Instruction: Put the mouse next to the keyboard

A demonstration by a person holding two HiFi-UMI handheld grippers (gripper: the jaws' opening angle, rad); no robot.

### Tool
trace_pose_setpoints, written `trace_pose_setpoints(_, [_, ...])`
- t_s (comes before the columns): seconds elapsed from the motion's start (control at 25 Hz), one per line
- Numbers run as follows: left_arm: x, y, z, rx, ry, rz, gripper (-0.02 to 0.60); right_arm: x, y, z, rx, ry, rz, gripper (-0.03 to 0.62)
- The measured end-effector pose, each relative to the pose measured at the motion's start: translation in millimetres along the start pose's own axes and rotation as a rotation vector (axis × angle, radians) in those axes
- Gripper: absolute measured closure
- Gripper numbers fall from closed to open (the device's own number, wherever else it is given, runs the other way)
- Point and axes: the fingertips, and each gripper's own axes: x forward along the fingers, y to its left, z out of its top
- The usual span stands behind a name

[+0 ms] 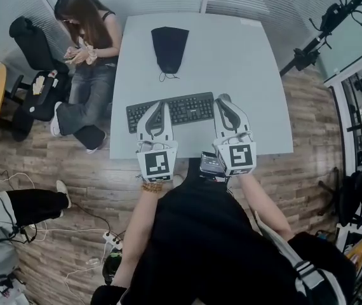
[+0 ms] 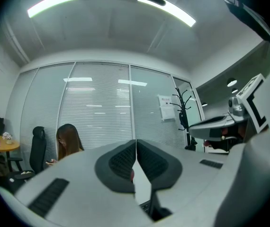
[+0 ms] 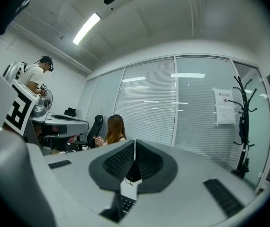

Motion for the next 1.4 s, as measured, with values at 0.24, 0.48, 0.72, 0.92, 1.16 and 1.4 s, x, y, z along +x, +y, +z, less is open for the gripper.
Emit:
trace_pose_setpoints(0.24, [-1, 2, -3, 0.002, 0.004, 0.002, 0.566, -2, 1, -3, 0.0, 0.008, -0.004, 0.588])
trace_pose_setpoints(0.48, [0, 5, -4, -0.008, 0.003, 0.016, 0.566, -4, -6, -6, -0.016, 0.017, -0.014, 0.588])
trace_pose_setpoints(0.72, [-3, 3, -5, -0.006, 0.005, 0.012, 0.566, -5, -10, -8, -0.02, 0.023, -0.024, 0.589])
trace_pose_setpoints(0.92, [-4, 3, -7, -0.002, 0.006, 0.014, 0.566, -7, -11, -9, -0.022, 0.023, -0.031, 0.589])
trace_pose_setpoints(1.16, [-5, -1, -9, 0.006, 0.01, 0.005, 0.566, -11, -14, -11, -0.014, 0.022, -0.041, 0.589])
trace_pose_setpoints(1.4, [-6, -2, -15, 0.001, 0.022, 0.001, 0.566, -15, -16, -15, -0.011, 0.032, -0.05, 0.591])
